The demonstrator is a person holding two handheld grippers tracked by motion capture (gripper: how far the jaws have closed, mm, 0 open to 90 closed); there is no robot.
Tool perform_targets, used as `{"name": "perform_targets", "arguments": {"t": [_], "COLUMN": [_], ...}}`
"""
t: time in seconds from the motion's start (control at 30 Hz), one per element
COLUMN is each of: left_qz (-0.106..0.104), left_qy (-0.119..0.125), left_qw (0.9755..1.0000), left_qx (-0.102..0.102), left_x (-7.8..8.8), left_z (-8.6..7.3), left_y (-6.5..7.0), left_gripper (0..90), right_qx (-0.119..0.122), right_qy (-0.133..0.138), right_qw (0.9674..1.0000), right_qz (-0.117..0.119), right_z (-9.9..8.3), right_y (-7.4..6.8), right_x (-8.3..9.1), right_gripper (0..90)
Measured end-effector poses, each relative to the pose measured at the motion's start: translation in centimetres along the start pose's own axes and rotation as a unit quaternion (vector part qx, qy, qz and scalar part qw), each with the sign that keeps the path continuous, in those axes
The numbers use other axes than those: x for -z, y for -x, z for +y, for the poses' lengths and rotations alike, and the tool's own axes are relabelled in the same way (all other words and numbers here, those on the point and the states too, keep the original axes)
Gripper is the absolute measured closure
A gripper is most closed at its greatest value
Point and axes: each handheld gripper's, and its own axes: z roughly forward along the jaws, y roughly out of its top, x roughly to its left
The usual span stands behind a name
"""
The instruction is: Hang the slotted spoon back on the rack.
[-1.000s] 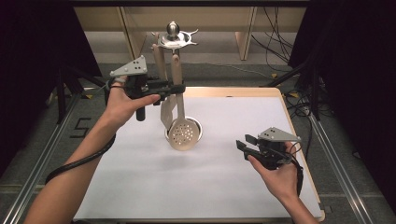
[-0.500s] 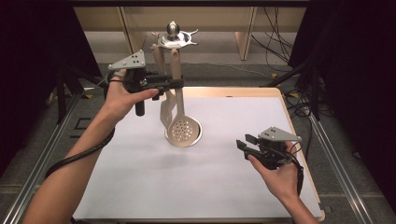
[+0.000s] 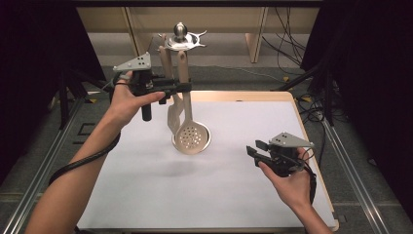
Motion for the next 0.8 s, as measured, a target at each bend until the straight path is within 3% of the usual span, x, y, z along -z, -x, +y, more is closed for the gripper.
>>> {"name": "perform_targets", "arguments": {"t": [0.1,0.2,0.23,0.47,0.57,0.63,0.67,0.77,0.8], "left_qz": [-0.004,-0.006,-0.006,0.003,0.01,0.011,0.015,0.019,0.021], "left_qy": [0.006,0.013,0.013,0.035,0.037,0.038,0.039,0.041,0.042], "left_qw": [0.9999,0.9997,0.9997,0.9979,0.9977,0.9976,0.9974,0.997,0.9969], "left_qx": [0.009,0.018,0.018,0.055,0.056,0.057,0.058,0.062,0.063], "left_x": [0.0,0.1,0.1,0.2,0.2,0.2,0.1,0.0,-0.1], "left_z": [-0.2,-0.3,-0.3,-1.1,-1.1,-1.1,-1.1,-1.1,-1.2], "left_y": [-0.2,-0.5,-0.5,-1.2,-1.3,-1.3,-1.3,-1.2,-1.2], "left_gripper": [74.5,74.3,74.1,72.2,71.4,71.0,70.9,70.5,70.4], "right_qx": [0.018,0.02,0.009,0.015,0.008,0.015,0.001,0.009,0.0], "right_qy": [0.001,0.002,-0.002,-0.001,-0.003,-0.001,-0.006,-0.004,-0.002], "right_qw": [0.9998,0.9997,0.9999,0.9998,0.9999,0.9998,1.0,0.9999,1.0], "right_qz": [-0.01,-0.011,-0.005,-0.011,-0.006,-0.011,-0.008,-0.004,-0.004], "right_z": [0.0,0.0,0.0,0.0,0.0,0.0,0.0,-0.1,-0.1], "right_y": [0.2,0.3,0.1,0.2,0.2,0.2,0.0,0.2,0.0], "right_x": [0.1,0.1,0.1,0.1,0.1,0.1,0.1,0.1,0.1], "right_gripper": [59.1,59.2,59.2,59.3,59.4,59.4,59.4,59.4,59.4]}}
